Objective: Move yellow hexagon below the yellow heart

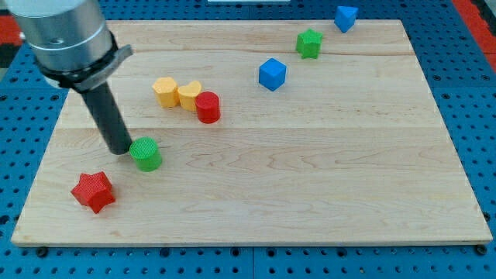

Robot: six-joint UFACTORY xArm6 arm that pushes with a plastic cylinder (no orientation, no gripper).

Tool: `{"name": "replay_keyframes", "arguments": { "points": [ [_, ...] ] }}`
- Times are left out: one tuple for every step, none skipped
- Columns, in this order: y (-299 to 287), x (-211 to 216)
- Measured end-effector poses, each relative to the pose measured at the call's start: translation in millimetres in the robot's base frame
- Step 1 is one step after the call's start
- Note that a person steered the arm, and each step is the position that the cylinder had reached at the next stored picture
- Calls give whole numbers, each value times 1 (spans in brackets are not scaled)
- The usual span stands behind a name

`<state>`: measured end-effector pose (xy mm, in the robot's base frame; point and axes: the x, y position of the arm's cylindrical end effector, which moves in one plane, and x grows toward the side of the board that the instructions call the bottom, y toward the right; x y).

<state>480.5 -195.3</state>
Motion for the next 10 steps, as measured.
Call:
{"name": "replay_keyframes", "arguments": {
  "points": [
    [-47,-39],
    [-22,-74],
    [34,-112],
    [36,-112],
    [41,-123],
    [50,-140],
    [77,-132],
    [92,-109],
    [74,-98],
    [69,-98]
  ]
}}
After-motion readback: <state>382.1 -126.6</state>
